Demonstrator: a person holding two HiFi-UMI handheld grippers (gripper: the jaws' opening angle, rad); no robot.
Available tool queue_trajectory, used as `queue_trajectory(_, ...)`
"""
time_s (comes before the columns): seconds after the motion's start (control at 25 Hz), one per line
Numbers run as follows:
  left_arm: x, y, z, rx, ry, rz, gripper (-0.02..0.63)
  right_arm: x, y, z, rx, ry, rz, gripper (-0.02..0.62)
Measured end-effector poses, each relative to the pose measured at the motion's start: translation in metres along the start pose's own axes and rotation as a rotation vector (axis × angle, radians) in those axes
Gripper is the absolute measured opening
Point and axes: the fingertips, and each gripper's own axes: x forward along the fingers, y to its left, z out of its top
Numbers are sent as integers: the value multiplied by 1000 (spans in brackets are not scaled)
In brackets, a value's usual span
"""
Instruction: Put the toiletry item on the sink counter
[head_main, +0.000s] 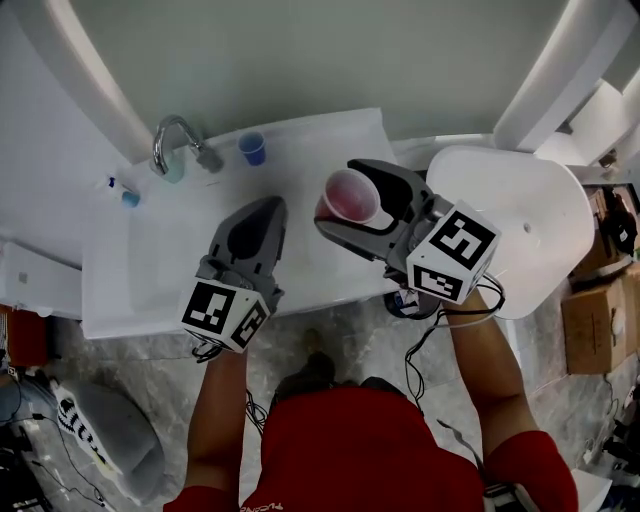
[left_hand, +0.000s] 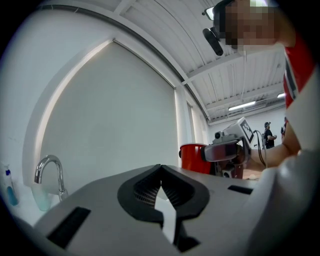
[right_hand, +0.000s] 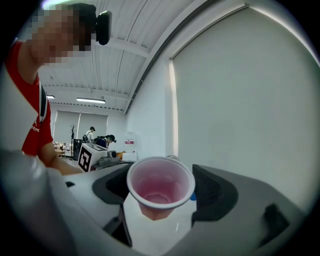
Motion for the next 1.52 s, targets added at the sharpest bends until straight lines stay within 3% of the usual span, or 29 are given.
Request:
queue_trajectory(0.32,36,45,-10,2,-5,-51,17,48,-43,-8,-28,36,-71,345)
queue_trajectory(0.56,57,68,-25,-3,12,-45,17,66,-76,-21,-13,60,-129,345)
queue_trajectory(1.12,103,119,-68,-23,30,54,17,125,-161,-62,-40,123,-225,345)
queue_trajectory(1.52,133,145,-108,-43,69,137,17,163,-213,-122,-33,230,-269,345)
